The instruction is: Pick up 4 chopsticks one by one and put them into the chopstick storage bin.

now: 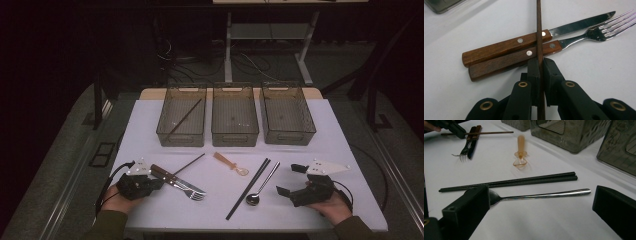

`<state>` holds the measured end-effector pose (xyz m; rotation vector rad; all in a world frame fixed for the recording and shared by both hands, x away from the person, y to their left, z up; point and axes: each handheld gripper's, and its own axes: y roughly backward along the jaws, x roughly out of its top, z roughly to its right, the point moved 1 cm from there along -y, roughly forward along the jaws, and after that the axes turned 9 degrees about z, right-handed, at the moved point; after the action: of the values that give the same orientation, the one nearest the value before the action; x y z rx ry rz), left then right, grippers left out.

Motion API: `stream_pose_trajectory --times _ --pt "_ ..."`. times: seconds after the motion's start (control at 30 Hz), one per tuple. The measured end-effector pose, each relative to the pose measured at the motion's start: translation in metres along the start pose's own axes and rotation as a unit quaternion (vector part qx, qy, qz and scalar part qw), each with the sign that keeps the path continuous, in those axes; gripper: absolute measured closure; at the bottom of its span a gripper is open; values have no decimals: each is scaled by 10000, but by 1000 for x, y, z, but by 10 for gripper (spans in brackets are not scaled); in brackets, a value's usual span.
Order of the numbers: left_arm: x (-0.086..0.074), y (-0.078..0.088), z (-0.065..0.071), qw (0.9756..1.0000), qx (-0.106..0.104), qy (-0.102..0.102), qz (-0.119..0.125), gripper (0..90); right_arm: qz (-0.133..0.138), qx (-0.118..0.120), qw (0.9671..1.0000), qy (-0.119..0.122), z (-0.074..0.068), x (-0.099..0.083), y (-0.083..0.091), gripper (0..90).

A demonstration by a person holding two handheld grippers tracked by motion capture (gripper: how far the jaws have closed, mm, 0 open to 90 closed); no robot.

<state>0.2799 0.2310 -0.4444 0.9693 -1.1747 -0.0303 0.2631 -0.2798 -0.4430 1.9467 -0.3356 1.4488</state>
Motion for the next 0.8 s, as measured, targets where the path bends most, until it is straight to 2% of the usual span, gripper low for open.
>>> stream_pose_trajectory --times 0.13,0.4,0.47,0.63,0.8 --pt "4 2 0 10000 7 -32 56 840 0 -5 10000 -3 0 0 0 12" --pt "9 6 0 9987 -60 210 453 840 -5 -3 10000 -3 0 0 -1 12" --pt "11 7 0 9986 -86 214 472 840 -16 -3 10000 -7 0 -1 -1 12" --pt "16 5 2 9972 -108 367 649 839 -15 -2 10000 -5 0 -1 -1 12" --pt "21 5 1 9959 -63 449 782 840 -13 -10 10000 -23 0 -1 -1 12"
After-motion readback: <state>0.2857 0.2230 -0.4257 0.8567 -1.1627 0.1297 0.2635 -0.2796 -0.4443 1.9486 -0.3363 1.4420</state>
